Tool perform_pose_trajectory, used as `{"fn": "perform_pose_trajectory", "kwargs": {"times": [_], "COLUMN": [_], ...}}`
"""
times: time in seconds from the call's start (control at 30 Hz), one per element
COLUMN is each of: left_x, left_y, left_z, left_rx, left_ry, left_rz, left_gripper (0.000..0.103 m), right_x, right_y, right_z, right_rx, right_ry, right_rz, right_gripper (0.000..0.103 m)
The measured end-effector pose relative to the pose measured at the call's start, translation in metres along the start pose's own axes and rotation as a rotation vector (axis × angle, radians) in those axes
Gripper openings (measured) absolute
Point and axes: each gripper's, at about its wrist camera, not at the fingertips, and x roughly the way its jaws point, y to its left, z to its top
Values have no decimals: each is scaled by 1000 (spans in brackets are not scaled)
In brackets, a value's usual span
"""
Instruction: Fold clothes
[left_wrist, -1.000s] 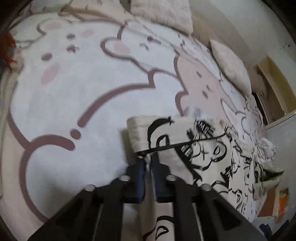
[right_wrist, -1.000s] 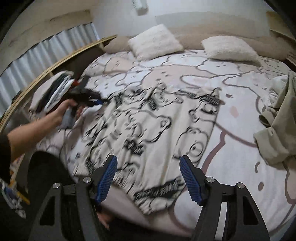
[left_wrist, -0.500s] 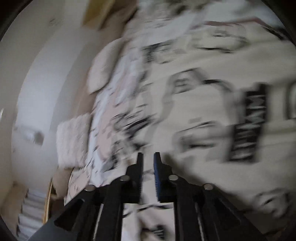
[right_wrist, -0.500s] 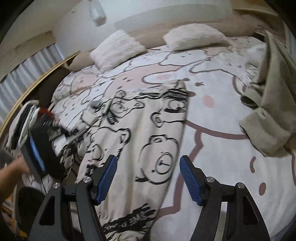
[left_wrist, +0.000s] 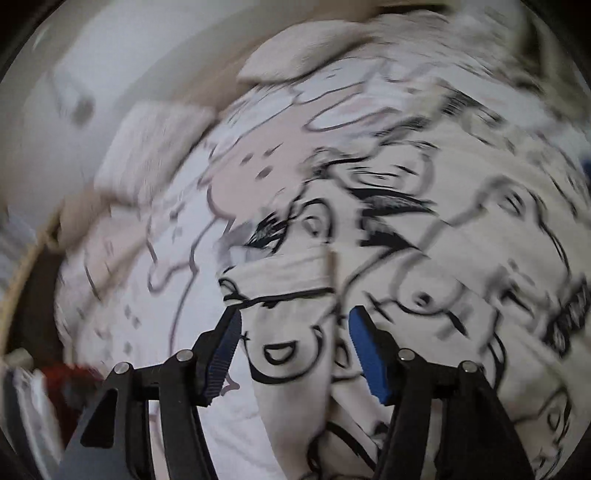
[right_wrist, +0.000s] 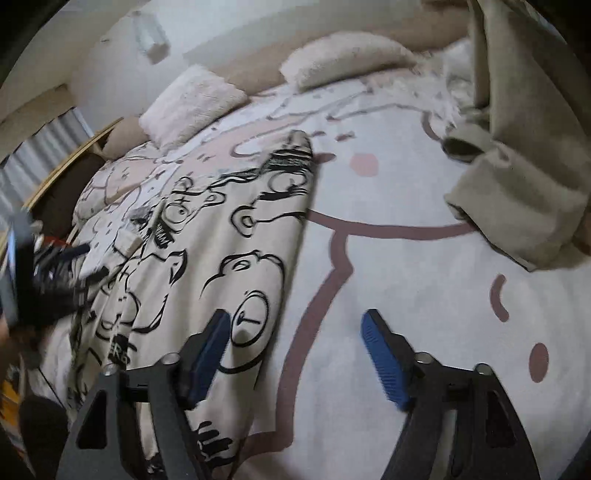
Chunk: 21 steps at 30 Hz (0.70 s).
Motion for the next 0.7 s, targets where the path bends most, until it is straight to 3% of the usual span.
{"fn": "perform_pose_trajectory", "kwargs": {"times": [0.2,0.3,0.37,0.4,0.43,0.47,0.6,0.7], "left_x": [43,59,61,61,58,54,34,7], "left_y": [8,16,22,25,29,34,52,72], "left_z": [17,19,19,19,18,18,14,8], "left_rx": [-157,-251,-311,-333,-349,-364,-413,-420], "left_ry": [99,159,170,173,169,161,120,51], "left_rz": [-142,-199,-238,-253,-260,-263,-264,-202], "left_gripper": [59,42,37,28,17,13,10,10], "right_x": [7,6,6,6,7,7,9,9], "right_y": [13,8,6,6,6,7,10,9], "right_z": [-7,-8,-8,-8,-8,-8,-8,-8], "right_rx": [-89,-65,-55,-55,-58,-63,-80,-78], "right_ry": [-14,-24,-30,-31,-31,-30,-24,-25], "right_rz": [-42,-13,-1,2,4,5,8,12], "right_gripper": [89,90,90,90,92,93,96,96]}}
